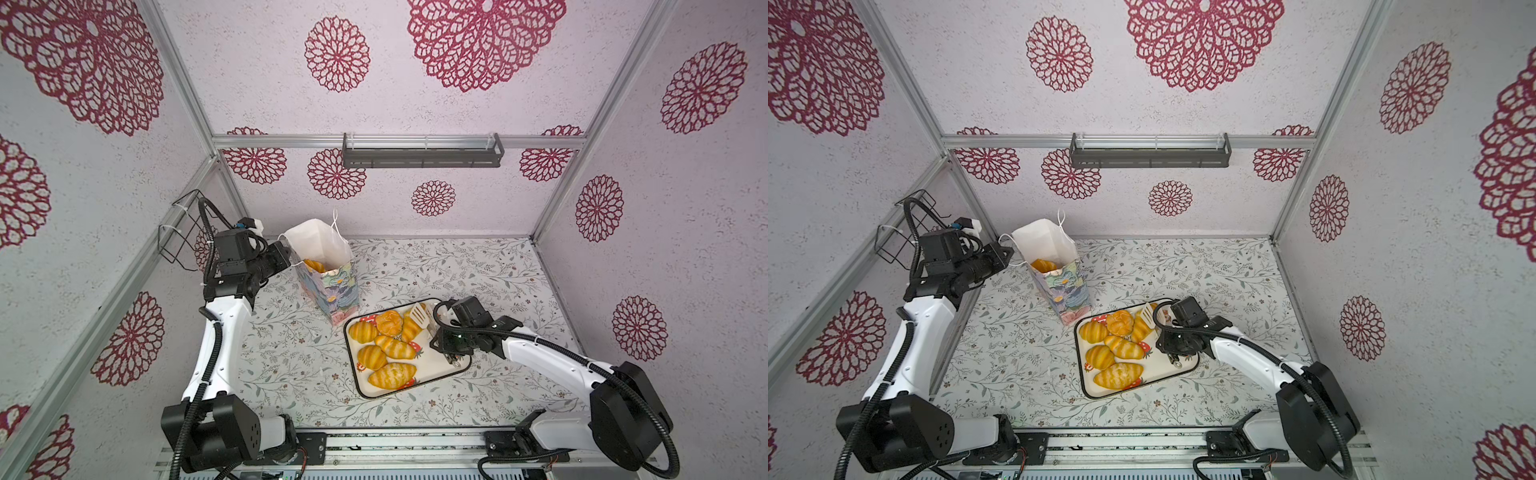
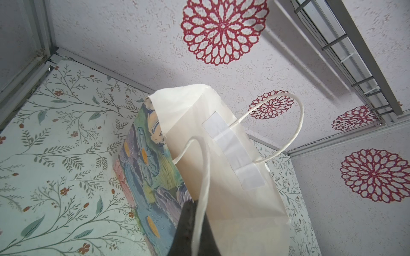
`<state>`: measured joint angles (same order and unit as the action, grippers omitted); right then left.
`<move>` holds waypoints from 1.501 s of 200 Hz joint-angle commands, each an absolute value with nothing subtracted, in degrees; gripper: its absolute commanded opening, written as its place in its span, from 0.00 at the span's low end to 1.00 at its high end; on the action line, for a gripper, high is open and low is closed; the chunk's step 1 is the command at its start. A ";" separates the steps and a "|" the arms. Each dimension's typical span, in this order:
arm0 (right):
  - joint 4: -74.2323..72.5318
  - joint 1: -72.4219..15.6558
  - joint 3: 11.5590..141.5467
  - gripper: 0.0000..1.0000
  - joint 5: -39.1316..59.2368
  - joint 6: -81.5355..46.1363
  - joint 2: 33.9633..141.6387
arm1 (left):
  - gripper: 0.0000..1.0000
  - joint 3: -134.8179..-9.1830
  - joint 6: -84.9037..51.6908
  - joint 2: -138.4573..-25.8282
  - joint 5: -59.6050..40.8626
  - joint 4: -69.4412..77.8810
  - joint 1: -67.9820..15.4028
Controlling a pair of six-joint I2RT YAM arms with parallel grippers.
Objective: Place the fake bread into the paper bag
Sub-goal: 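Close the tongs with the right gripper around the striped croissant, then lift the croissant with the tongs and carry it toward the paper bag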
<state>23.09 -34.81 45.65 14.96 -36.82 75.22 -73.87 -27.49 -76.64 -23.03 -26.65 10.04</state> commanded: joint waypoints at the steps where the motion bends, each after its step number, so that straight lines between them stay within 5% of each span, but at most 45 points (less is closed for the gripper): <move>1: 24.11 -34.10 48.68 0.29 13.42 -34.59 71.45 | 0.00 -74.62 -27.31 -77.43 -23.03 -25.96 9.79; 300: 23.50 -37.11 63.28 0.29 17.53 -25.90 68.53 | 0.00 -88.95 -23.38 -85.47 -10.09 -37.54 11.86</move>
<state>27.42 -35.66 59.53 16.71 -27.99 68.90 -87.61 -24.47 -84.97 -13.65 -36.25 11.53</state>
